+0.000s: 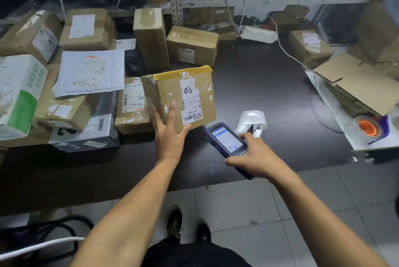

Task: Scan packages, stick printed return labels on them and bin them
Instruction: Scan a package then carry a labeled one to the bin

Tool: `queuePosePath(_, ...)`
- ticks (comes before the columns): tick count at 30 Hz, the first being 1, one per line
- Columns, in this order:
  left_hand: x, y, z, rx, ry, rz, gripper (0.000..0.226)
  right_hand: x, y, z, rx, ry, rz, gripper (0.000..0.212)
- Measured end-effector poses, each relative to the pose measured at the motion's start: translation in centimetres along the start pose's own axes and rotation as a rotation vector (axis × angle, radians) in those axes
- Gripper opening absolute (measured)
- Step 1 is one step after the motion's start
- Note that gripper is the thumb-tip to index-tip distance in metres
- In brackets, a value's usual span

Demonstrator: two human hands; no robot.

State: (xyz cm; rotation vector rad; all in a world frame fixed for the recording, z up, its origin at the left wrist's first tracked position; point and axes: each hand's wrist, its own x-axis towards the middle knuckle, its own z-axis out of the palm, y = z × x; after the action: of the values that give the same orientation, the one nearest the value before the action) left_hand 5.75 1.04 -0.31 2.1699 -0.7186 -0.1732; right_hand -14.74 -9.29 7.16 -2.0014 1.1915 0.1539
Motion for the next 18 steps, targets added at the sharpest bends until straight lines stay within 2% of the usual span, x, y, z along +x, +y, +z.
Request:
queuePosePath(5, -0.1, 0.4, -0.5, -0.093, -0.046, -0.108, 0.090, 1.1, 0.2, 1.8, 0.113, 0.146, 0.045, 0.077)
queuePosePath(8, -0.1, 0.7, -1.1, -0.186, -0.097, -0.179, 0.090, 2.2, 1.3, 3.6, 0.181, 0.268, 0.123, 0.082)
queuePosePath(13, 0.5, 0.5, -2.4, -0.187, -0.137, -0.218, 0.090, 2.8, 3.3, 6.7, 0.297, 0.377, 0.217, 0.082)
queuePosePath(18, 1.2, 0.3, -2.8, -0.193, -0.253, -0.253, 0.089, 3.4, 4.1, 9.0, 0.228, 0.322, 0.278, 0.082)
